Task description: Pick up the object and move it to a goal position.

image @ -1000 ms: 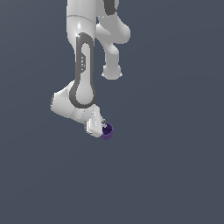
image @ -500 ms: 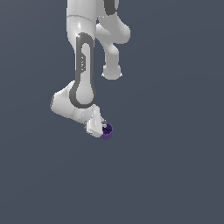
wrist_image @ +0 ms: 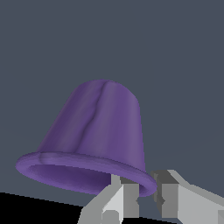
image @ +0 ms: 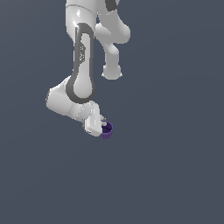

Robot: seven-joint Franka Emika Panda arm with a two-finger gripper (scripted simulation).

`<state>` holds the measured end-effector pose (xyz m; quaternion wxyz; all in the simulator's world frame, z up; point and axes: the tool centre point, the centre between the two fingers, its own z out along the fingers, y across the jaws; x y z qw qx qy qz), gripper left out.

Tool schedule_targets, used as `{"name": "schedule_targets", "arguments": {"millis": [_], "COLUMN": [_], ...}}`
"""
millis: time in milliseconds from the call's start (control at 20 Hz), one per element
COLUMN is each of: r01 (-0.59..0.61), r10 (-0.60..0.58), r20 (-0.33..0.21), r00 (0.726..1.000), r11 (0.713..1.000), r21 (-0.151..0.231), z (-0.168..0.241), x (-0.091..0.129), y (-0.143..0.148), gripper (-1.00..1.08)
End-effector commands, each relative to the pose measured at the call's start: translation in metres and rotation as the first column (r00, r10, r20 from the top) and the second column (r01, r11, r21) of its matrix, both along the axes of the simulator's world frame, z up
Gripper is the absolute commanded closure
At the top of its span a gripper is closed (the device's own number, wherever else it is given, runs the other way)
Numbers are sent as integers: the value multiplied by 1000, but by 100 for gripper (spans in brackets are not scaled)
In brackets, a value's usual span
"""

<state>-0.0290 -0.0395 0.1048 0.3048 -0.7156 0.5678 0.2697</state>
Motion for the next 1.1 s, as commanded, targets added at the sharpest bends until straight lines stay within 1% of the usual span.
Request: {"name": "schedule_targets", "arguments": {"millis": [0, 700, 1050], "r01": [0, -1, -1], "r10": [0, 1, 1], "r20": [2, 1, 2], "r00": [1000, 1000, 1000], "r11": [1000, 1000, 1000], "r21": [-2, -5, -5], "z": [21, 166, 223], "x": [8, 63, 87], "y": [0, 2, 2], "gripper": [108, 108, 108]}}
